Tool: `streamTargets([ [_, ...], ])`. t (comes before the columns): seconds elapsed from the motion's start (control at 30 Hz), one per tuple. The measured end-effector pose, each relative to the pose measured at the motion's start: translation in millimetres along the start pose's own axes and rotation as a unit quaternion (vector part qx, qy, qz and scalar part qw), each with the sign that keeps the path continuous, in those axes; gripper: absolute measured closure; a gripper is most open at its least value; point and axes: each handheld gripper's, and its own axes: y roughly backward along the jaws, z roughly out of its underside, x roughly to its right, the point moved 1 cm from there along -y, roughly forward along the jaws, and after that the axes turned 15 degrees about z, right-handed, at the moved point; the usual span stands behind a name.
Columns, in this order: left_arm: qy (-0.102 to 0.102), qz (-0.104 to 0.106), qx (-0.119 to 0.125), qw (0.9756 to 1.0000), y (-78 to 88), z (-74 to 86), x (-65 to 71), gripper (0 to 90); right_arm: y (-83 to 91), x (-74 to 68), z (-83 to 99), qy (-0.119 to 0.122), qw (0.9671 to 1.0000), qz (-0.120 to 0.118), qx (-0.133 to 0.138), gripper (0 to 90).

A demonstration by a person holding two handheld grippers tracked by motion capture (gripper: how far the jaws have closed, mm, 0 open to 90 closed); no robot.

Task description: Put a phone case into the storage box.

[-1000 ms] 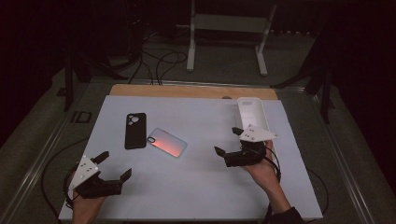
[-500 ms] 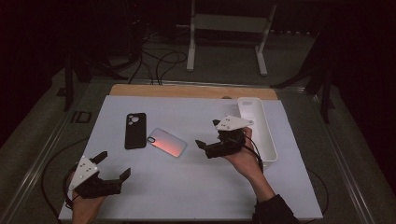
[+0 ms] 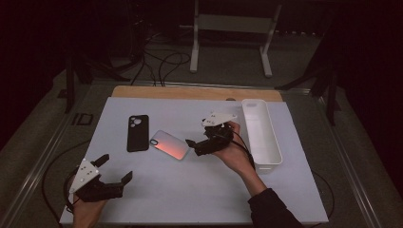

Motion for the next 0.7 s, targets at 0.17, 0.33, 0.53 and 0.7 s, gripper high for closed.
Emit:
streamTargets([
  [0.17,0.000,-0.001,-0.001,1.0000,0.5,0.2,-0.6,0.0,-10.9,-3.7,-2.8,0.006,0.9999,-0.004,-0.008,7.7],
  [0.33,0.001,-0.001,0.000,1.0000,0.6,0.3,-0.7,0.0,-21.1,-6.6,-2.1,0.004,0.9998,-0.010,-0.019,7.7],
  [0.53,0.002,-0.001,-0.001,1.0000,0.3,0.5,-0.7,0.0,-33.7,-7.9,0.5,0.003,0.9994,-0.014,-0.032,7.7],
  [0.7,0.002,-0.001,0.000,1.0000,0.5,0.6,-0.9,0.0,-45.2,-9.9,3.6,0.003,0.9988,-0.019,-0.044,7.7],
])
